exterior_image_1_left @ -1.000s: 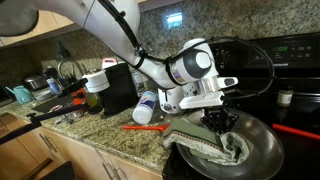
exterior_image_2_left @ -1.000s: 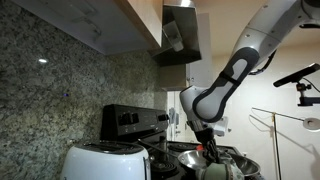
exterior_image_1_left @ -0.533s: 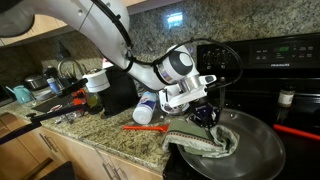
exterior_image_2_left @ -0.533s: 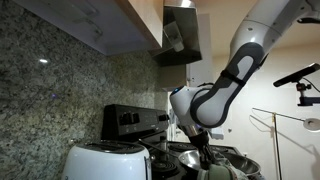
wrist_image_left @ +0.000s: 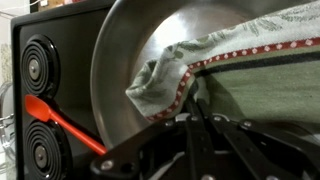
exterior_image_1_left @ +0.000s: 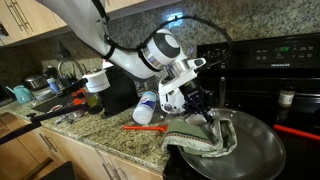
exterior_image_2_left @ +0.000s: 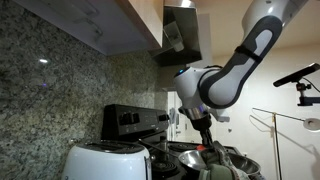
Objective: Remove the towel from the oven door handle and use it to wipe the silver pan, place the towel on the countertop
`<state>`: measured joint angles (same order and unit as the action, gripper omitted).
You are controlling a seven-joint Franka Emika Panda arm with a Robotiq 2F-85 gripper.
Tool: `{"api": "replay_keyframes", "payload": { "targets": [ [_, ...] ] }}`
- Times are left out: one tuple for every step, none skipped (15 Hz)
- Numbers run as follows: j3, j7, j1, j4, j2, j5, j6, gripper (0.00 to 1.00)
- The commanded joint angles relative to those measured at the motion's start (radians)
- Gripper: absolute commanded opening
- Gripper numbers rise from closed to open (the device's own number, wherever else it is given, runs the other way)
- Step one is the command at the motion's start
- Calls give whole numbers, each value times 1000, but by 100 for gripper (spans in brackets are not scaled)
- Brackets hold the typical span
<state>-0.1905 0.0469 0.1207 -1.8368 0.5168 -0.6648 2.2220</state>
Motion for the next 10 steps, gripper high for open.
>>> {"api": "replay_keyframes", "payload": {
  "targets": [
    [20,48,-17,-221,-246,-86,65,1],
    [24,64,-15,-268,-299,-119,73,1],
    [34,74,-19,-311,-348,-147,80,1],
    [45,103,-17,-358,-394,-187,90,1],
    [60,125,-19,-401,-435,-225,91,1],
    [80,155,-18,-446,-470,-263,93,1],
    [102,179,-19,-483,-499,-294,89,1],
    [126,216,-15,-519,-520,-331,82,1],
    [153,244,-11,-551,-535,-355,72,1],
    [180,265,-6,-577,-543,-368,60,1]
  ]
}}
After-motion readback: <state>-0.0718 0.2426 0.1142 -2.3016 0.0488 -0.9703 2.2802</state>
